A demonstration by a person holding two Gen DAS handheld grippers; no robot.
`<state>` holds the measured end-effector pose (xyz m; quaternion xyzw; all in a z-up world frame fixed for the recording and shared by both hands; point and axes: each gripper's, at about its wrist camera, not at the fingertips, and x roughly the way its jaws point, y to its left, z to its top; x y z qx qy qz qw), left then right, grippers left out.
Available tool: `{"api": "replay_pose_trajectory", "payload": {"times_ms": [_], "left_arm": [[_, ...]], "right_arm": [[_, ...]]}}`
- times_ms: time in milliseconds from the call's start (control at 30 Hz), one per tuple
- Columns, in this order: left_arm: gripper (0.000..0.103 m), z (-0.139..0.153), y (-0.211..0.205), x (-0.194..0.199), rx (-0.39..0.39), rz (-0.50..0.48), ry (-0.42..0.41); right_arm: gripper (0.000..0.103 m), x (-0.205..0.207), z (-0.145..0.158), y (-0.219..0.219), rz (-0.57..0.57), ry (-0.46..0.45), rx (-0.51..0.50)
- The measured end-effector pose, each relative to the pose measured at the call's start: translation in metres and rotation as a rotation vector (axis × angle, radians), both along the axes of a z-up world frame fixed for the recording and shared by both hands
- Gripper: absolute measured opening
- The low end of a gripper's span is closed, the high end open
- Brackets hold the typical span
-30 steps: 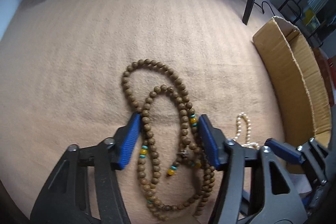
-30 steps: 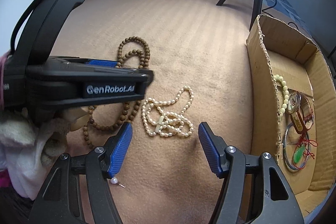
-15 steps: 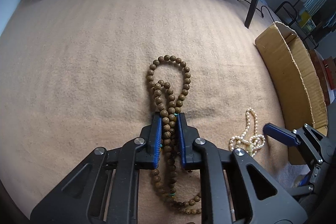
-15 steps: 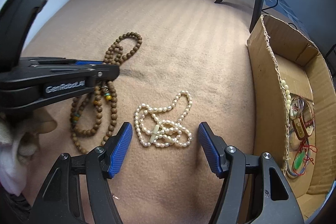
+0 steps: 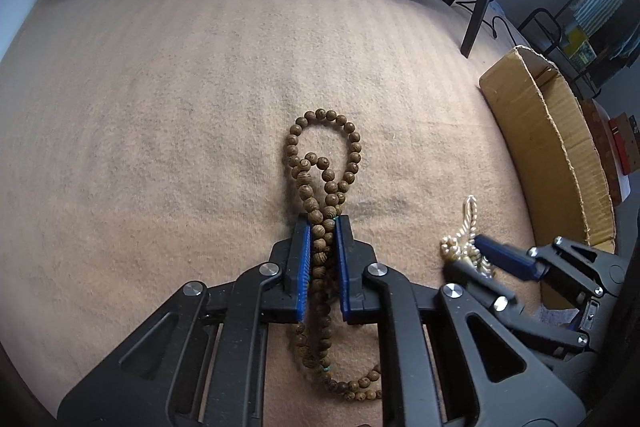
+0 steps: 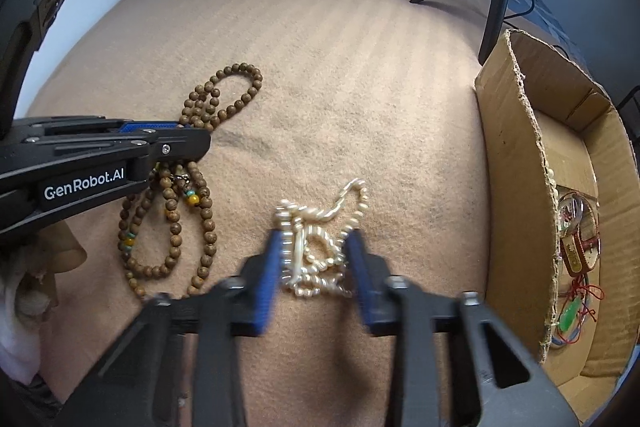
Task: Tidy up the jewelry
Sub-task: 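Close the left tool on the brown prayer beads while the right tool grips the pearl necklace, then lift and carry the prayer beads with the left tool while the right tool carries the pearls to the box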
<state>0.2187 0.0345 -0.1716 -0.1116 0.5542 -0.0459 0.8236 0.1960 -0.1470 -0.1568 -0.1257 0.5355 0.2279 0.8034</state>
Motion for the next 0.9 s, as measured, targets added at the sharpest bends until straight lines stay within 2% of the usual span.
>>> {"api": "replay_pose_trajectory", "payload": {"times_ms": [67,267,333,733,900], "left_arm": [[0.010,0.002,0.000,-0.001,-0.008,0.000,0.000],[0.009,0.014,0.003,-0.012,-0.047,0.004,-0.015],[0.004,0.021,0.002,-0.015,-0.056,0.004,-0.026],[0.004,0.057,-0.006,-0.032,-0.093,-0.011,-0.091],[0.004,0.082,-0.008,-0.037,-0.123,-0.015,-0.144]], "right_arm": [[0.007,0.000,0.000,-0.002,-0.003,0.007,0.013],[0.006,-0.004,0.013,-0.008,-0.011,-0.005,0.063],[0.006,-0.007,0.022,-0.010,-0.014,-0.021,0.082],[0.005,-0.026,0.080,-0.028,-0.039,-0.132,0.191],[0.006,-0.035,0.110,-0.039,-0.048,-0.185,0.241]]}}
